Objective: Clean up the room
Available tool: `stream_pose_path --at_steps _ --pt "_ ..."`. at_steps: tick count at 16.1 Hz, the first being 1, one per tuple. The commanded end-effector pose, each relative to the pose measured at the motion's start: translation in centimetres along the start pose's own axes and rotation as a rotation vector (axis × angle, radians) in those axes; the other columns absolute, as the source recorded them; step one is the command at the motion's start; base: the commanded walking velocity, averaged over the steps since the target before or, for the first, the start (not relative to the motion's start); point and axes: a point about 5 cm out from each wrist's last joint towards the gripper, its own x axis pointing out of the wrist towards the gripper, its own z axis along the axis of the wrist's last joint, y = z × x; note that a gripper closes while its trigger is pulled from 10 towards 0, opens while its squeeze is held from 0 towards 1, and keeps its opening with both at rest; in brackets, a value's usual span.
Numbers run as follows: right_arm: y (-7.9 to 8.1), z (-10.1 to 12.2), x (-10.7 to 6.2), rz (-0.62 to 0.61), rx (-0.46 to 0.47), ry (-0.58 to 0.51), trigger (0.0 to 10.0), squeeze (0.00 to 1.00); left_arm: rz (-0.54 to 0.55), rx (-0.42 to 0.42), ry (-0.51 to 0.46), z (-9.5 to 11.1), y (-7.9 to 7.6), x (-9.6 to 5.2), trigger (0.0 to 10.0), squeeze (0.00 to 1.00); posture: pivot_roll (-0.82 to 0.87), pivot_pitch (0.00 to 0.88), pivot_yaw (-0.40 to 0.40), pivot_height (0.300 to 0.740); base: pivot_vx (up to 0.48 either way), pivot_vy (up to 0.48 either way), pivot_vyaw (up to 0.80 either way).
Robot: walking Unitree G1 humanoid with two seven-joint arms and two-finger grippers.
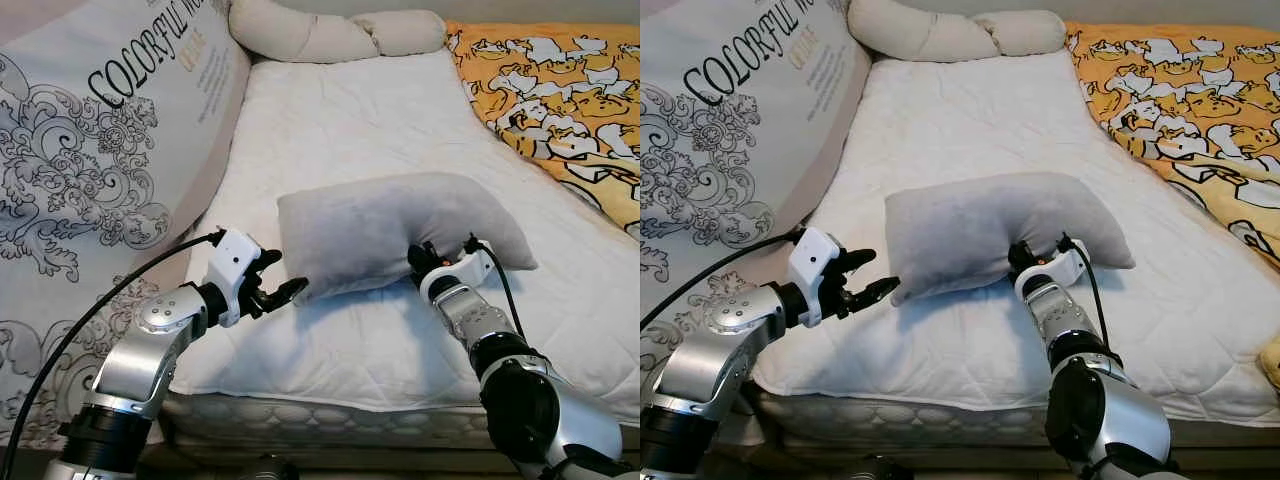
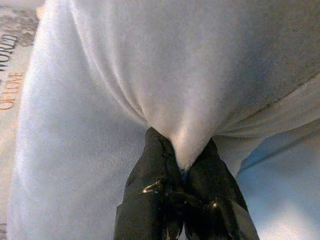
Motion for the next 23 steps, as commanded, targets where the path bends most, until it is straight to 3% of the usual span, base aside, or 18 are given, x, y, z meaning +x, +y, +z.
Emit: stream_pose_path --at_steps 1,3,6,8,11,13,15,16,18,19,22,23 --pt "0.1 0.5 -0.1 0.041 0.032 -0.025 0.0 0.00 0.040 0.010 -0.008 0.1 0.6 -0.3 10.0 0.00 0.07 0.000 0.088 0.740 0.000 0.000 0.00" --pt "0.1 1.2 -0.3 0.105 0.085 -0.052 0.0 0.00 0.081 0.016 -0.036 0.6 1.1 -0.1 10.0 0.00 0.07 0.000 0.083 0.740 0.000 0.000 0.00" --pt "0.9 3.6 -0.9 0.303 0.001 -0.044 0.0 0.00 0.166 -0.010 -0.104 2.1 2.8 0.1 10.0 0.00 0.08 0.000 0.079 0.740 0.000 0.000 0.00" --pt "0.0 7.1 -2.2 0.360 -0.165 -0.032 0.0 0.00 0.202 -0.023 -0.132 2.9 3.8 0.0 10.0 0.00 0.08 0.000 0.074 0.740 0.000 0.000 0.00" --pt "-2.7 10.8 -4.8 0.310 -0.437 0.045 0.0 0.00 0.186 -0.043 -0.144 2.8 3.6 0.3 10.0 0.00 0.07 0.000 0.068 0.740 0.000 0.000 0.00" --pt "-4.0 12.3 -6.2 0.269 -0.533 0.080 0.0 0.00 0.162 -0.063 -0.155 3.0 3.5 0.9 10.0 0.00 0.06 0.000 0.068 0.740 0.000 0.000 0.00" --pt "-6.2 14.1 -8.1 0.147 -0.613 0.094 0.0 0.00 0.147 -0.094 -0.174 3.5 3.7 1.7 10.0 0.00 0.04 0.000 0.078 0.740 0.000 0.000 0.00" --pt "-7.6 15.0 -9.0 0.034 -0.658 0.085 0.0 0.00 0.138 -0.096 -0.178 3.8 3.8 2.3 10.0 0.00 0.04 0.000 0.080 0.740 0.000 0.000 0.00" --pt "-10.7 16.2 -10.7 -0.296 -0.657 -0.013 0.0 0.00 0.113 -0.131 -0.197 4.7 3.8 4.5 10.0 0.00 0.02 0.000 0.088 0.740 0.000 0.000 0.00" --pt "-11.7 15.7 -11.1 -0.371 -0.727 0.028 0.0 0.00 0.109 -0.154 -0.198 5.0 3.8 5.5 10.0 0.00 0.01 0.000 0.095 0.740 0.000 0.000 0.00" --pt "-13.1 13.0 -10.9 -0.410 -0.917 0.186 0.0 0.00 0.095 -0.171 -0.176 5.3 3.3 7.2 10.0 0.00 -0.02 0.000 0.111 0.740 0.000 0.000 0.00" --pt "-13.2 12.4 -10.5 -0.424 -0.931 0.177 2.9 0.00 0.091 -0.173 -0.173 5.2 3.1 7.5 10.0 0.00 -0.02 0.000 0.112 0.740 0.000 0.000 0.00"
